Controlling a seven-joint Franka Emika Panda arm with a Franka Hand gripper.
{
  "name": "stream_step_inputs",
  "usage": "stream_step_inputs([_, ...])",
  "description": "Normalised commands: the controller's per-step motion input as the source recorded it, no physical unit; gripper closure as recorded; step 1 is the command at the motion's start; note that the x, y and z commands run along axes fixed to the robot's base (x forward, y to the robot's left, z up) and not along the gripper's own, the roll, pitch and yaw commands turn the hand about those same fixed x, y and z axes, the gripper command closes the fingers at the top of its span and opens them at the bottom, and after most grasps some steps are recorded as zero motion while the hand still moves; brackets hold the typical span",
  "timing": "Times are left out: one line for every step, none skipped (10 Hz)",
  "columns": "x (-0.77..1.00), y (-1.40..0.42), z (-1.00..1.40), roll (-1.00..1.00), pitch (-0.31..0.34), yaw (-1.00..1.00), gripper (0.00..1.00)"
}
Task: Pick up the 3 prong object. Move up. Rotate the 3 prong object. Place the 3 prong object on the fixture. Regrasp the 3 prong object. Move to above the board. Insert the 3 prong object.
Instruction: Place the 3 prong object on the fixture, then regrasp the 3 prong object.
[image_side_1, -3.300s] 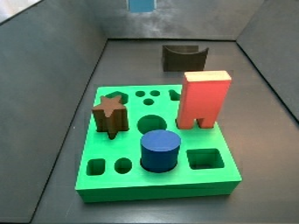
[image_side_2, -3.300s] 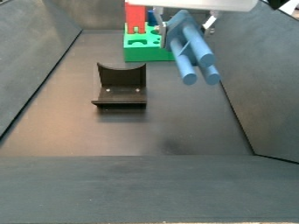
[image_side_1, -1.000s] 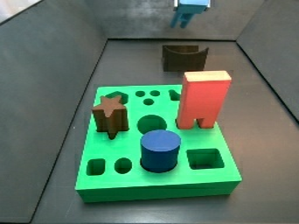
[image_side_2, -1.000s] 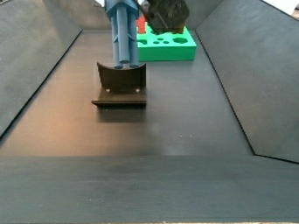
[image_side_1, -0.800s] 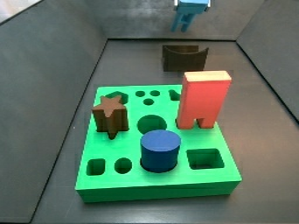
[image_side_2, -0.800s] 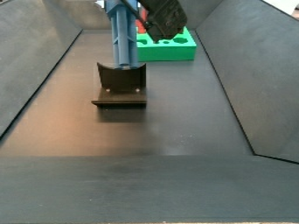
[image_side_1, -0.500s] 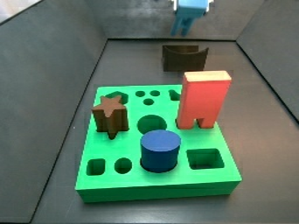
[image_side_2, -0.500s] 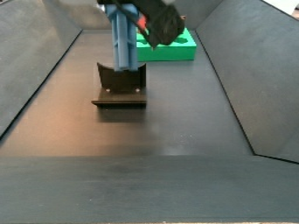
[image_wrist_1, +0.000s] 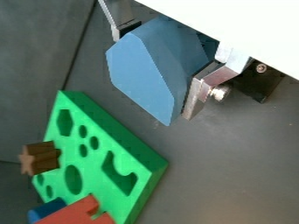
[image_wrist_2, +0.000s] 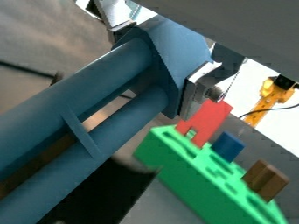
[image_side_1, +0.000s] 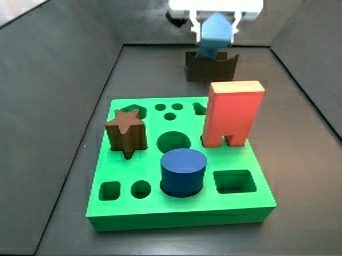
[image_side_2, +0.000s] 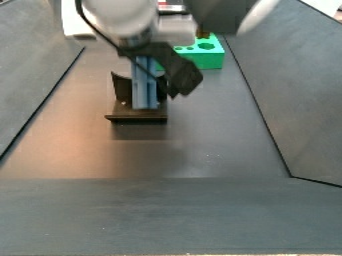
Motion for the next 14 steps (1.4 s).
stream_step_inputs([0.10,0.02,-0.65,0.00,0.009,-0.04,1.00])
stream_step_inputs([0.08,0.02,-0.42,0.00,0.029,-0.04,1.00])
stream_step_inputs([0.08,0.02,-0.33,0.00,0.036,-0.04,1.00])
stream_step_inputs([0.07,0.06,-0.19,0.01,0.033,-0.05,1.00])
stream_step_inputs([0.07,0.07,-0.18,0.01,0.032,-0.05,1.00])
stream_step_inputs([0.07,0.07,-0.18,0.01,0.032,-0.05,1.00])
stream_step_inputs([0.07,0.07,-0.18,0.01,0.032,-0.05,1.00])
stream_step_inputs([0.06,0.07,-0.18,0.01,0.032,-0.05,1.00])
stream_step_inputs([0.00,0.00,0.00,0.00,0.000,0.00,0.00])
stream_step_inputs([0.00,0.00,1.00,0.05,-0.007,0.04,0.00])
stream_step_inputs([-0.01,0.00,1.00,0.05,-0.001,0.05,0.00])
stream_step_inputs([-0.02,0.00,1.00,0.04,0.002,0.05,0.00])
stream_step_inputs([-0.03,0.00,1.00,0.02,-0.005,0.05,0.00])
stream_step_inputs([-0.04,0.00,1.00,0.01,-0.011,0.04,0.00])
